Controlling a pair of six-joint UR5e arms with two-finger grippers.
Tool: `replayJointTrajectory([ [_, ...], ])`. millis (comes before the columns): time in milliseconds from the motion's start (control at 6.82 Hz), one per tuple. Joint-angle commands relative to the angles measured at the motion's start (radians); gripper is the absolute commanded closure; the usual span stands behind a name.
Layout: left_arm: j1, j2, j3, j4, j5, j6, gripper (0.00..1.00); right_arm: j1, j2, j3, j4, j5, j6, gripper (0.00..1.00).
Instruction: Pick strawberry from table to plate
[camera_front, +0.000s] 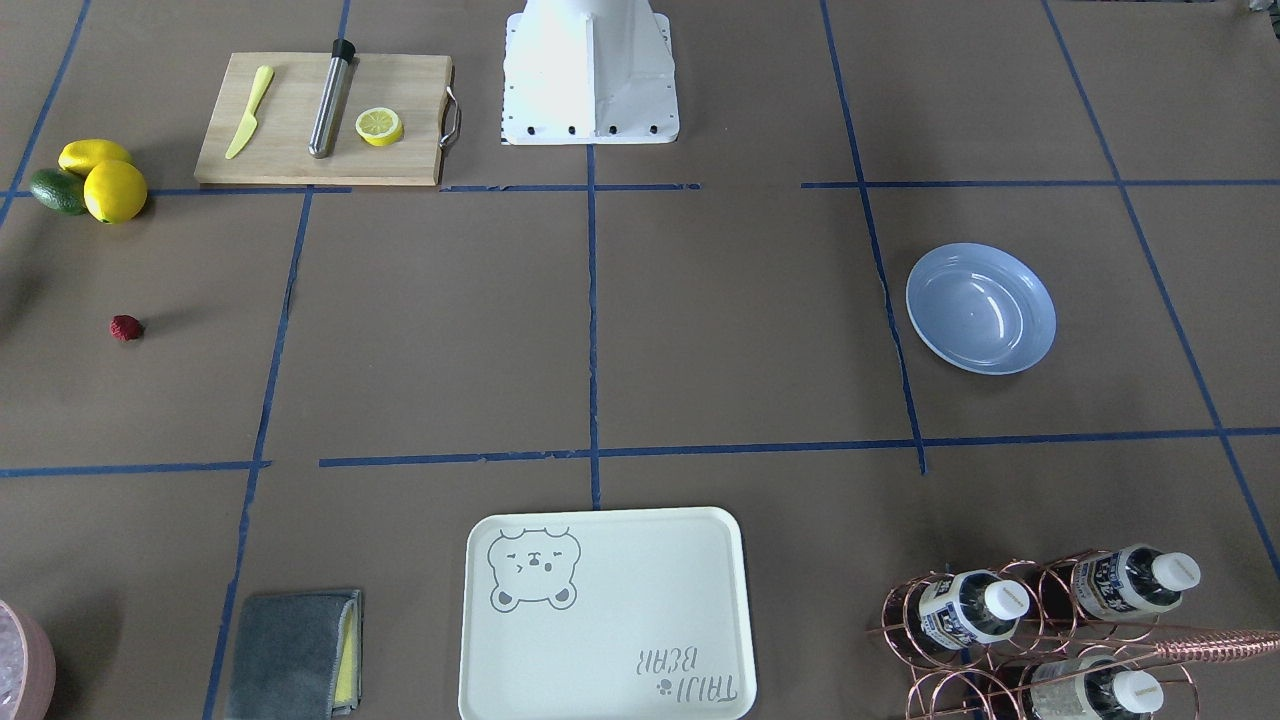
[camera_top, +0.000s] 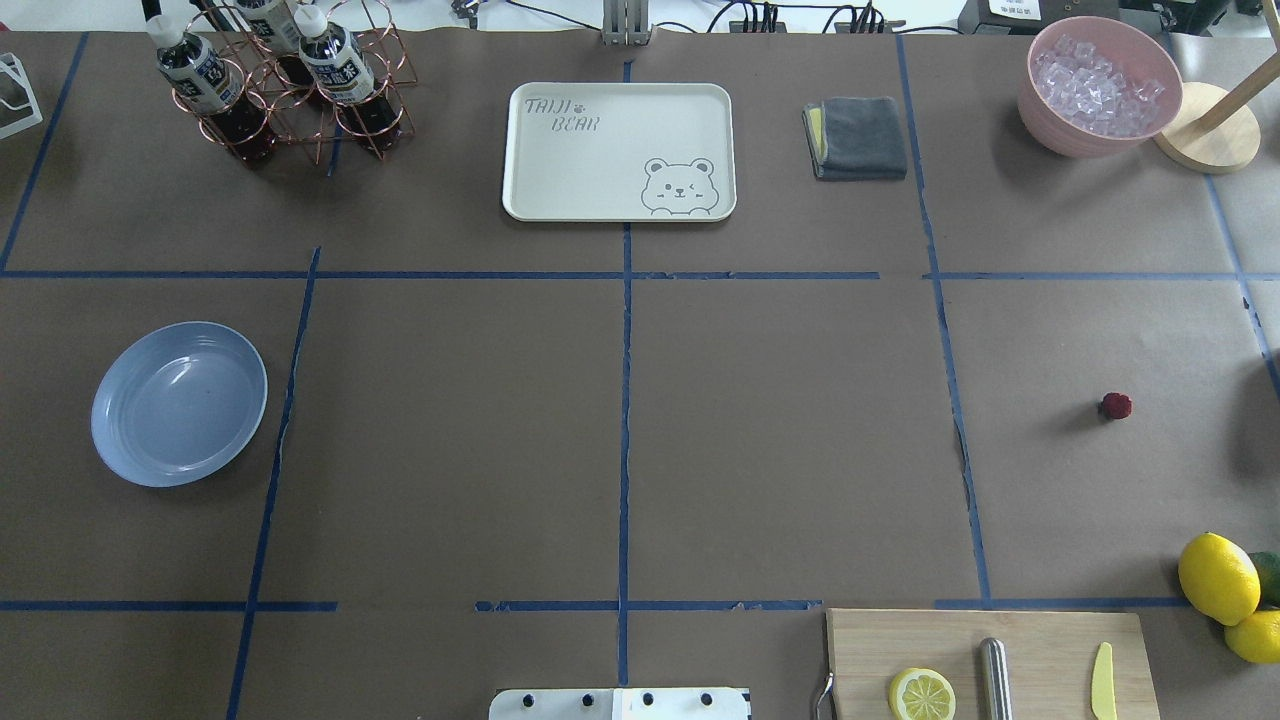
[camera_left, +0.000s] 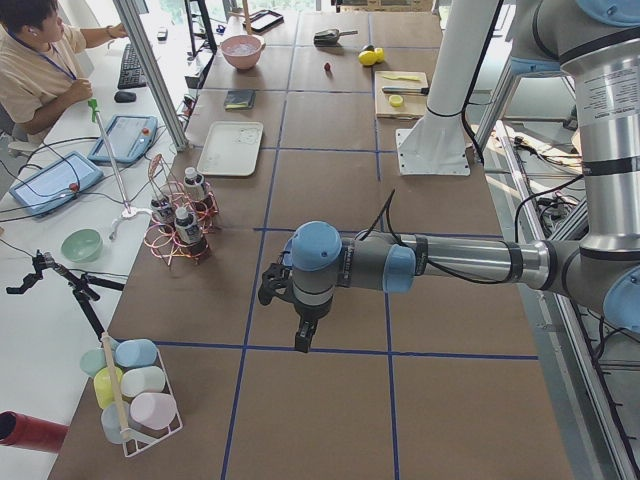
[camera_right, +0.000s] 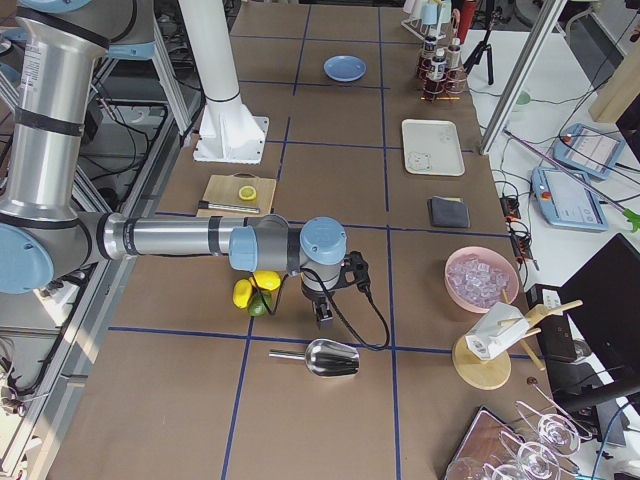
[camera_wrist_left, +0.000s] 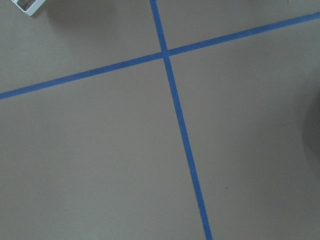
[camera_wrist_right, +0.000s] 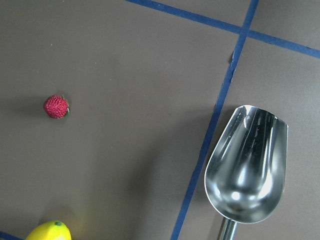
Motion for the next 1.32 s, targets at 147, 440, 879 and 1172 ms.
replayJointTrajectory([
  [147, 0.015, 0.004, 0.024, -0.140, -0.093, -0.006, 0.00, 0.000, -0.032, 0.001, 0.001, 0.106, 0.016, 0.00],
  [440, 0.098, -0.010, 0.058, -0.146, -0.114, -0.073, 0.00, -0.002, -0.027, 0.000, 0.001, 0.104, 0.073, 0.00],
  [879, 0.388, -0.160, 0.278, -0.490, -0.111, -0.597, 0.04, -0.002, -0.029, -0.002, 0.001, 0.100, 0.073, 0.00],
  [1172, 0.486, -0.173, 0.309, -0.548, -0.100, -0.668, 0.04, -0.002, -0.029, -0.002, 0.002, 0.103, 0.073, 0.00],
])
